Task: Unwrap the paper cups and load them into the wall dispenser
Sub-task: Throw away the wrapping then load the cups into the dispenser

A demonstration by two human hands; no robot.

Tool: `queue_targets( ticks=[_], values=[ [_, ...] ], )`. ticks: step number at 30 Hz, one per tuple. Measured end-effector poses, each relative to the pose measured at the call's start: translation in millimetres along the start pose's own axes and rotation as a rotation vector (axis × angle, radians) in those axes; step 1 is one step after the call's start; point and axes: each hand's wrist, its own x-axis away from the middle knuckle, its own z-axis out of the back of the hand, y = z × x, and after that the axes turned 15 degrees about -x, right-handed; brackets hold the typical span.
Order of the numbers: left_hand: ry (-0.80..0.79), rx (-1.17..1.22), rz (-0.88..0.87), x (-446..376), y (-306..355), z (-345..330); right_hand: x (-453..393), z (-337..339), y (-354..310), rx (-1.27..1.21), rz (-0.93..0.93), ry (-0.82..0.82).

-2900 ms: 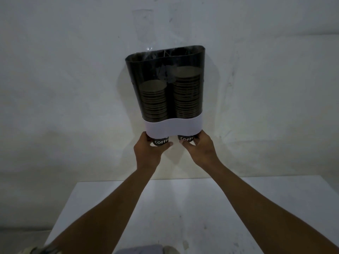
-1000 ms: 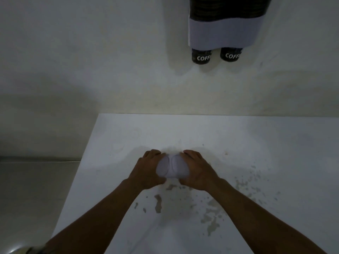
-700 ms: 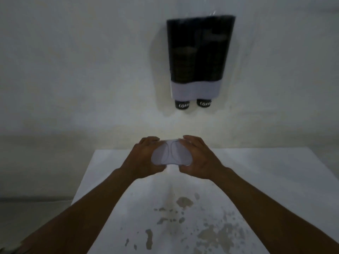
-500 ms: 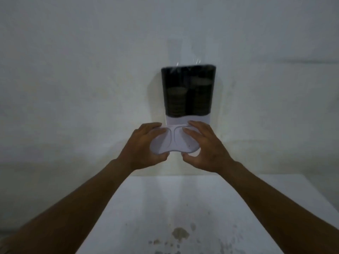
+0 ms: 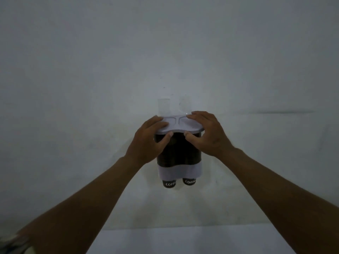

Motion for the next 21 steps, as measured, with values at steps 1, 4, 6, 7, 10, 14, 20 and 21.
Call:
queue_targets(
  ticks=[1,4,6,7,10,14,20,21],
  values=[
    [-0.02,-0.003,0.026,-1.9,-1.5,-4.6,-4.1,0.0,5.4,-0.003,-0.018,-0.031],
    [-0.053,-0.005,0.078,-8.1,-6.3,-17.5,-13.9,0.0,20.3,-0.022,-0.039,-0.081],
    [-0.052,-0.002,0.101,-12.0,-8.6,-25.0,-19.5,-2.5,30.5,-0.05,-0.022,-0.07],
    [-0.049,0.0,0.111,-14.1,-9.0,-26.7,-21.8,-4.8,34.0,-0.058,-0.011,-0.067],
    [-0.066,0.025,0.176,-21.0,-8.9,-30.4,-26.3,-9.8,41.2,-0.105,-0.048,-0.086],
    [-0.098,0.007,0.168,-25.6,-10.8,-32.7,-26.6,-11.5,47.4,-0.115,-0.049,-0.093],
    [-0.161,-0.063,0.1,-22.2,-11.7,-26.7,-20.5,-16.2,48.2,-0.062,-0.045,-0.092],
    [-0.165,-0.07,0.098,-21.5,-12.8,-27.4,-20.6,-16.7,49.3,-0.063,-0.052,-0.107]
  ],
)
